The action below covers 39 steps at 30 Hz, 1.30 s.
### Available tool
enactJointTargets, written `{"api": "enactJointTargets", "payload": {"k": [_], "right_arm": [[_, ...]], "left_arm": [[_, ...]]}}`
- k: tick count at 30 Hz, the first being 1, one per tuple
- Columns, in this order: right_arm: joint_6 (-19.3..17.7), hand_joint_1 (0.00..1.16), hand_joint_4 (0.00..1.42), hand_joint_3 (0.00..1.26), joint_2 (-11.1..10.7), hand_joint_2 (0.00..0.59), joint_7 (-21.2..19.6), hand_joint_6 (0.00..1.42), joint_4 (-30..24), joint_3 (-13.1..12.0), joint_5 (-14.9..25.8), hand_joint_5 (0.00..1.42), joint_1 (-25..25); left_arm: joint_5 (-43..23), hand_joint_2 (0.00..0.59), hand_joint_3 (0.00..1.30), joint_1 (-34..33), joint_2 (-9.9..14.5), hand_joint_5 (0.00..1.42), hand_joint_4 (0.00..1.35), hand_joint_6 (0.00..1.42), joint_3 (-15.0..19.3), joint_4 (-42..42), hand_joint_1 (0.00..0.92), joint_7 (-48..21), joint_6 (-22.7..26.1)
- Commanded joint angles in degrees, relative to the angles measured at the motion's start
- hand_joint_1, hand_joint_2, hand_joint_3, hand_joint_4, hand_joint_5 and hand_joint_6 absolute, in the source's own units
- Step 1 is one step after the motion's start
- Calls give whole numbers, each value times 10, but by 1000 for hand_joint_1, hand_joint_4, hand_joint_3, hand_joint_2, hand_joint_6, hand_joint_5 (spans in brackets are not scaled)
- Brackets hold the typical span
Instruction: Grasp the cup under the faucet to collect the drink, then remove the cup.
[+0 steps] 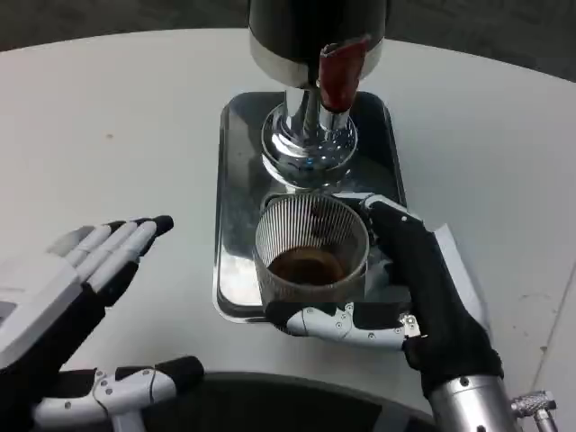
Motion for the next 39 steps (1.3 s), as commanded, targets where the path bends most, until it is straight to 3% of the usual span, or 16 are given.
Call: {"api": "enactJointTargets", "payload": {"k": [1, 5, 12, 16, 19, 22, 26, 39], "right_arm": [[0, 1105, 947, 726, -13, 117, 30, 1389, -67, 20, -8, 988, 21], [12, 1101, 948, 727, -10, 118, 52, 1391, -105, 35, -2, 988, 39], [21, 1098, 948, 732, -26, 120, 96, 1394, -180, 63, -18, 988, 62], [50, 1096, 948, 733, -24, 125, 120, 1395, -229, 73, -8, 988, 90], [63, 1095, 948, 733, -26, 127, 134, 1395, -258, 74, -5, 988, 99], [74, 1094, 948, 733, -32, 131, 150, 1395, -280, 64, 2, 988, 96], [92, 1093, 948, 733, -40, 133, 169, 1395, -294, 37, 25, 989, 91], [73, 1092, 948, 733, -80, 130, 188, 1395, -298, -9, 100, 993, 114]], "left_arm": [[65, 52, 0, 29, -17, 0, 0, 0, -14, -45, 0, -4, 53], [92, 34, 0, 38, -28, 0, 0, 0, -22, -66, 0, 9, 66], [103, 28, 0, 51, -36, 0, 0, 0, -32, -83, 0, 7, 68], [96, 26, 0, 65, -35, 0, 0, 0, -31, -89, 0, 12, 54], [64, 23, 0, 80, -40, 0, 0, 0, -20, -84, 0, 42, 5], [48, 18, 0, 97, -41, 0, 0, 0, -7, -74, 0, 73, -52], [48, 14, 0, 111, -37, 0, 0, 0, -1, -68, 0, 80, -88], [60, 6, 0, 128, -41, 0, 0, 0, -30, -111, 0, 52, -92]]}}
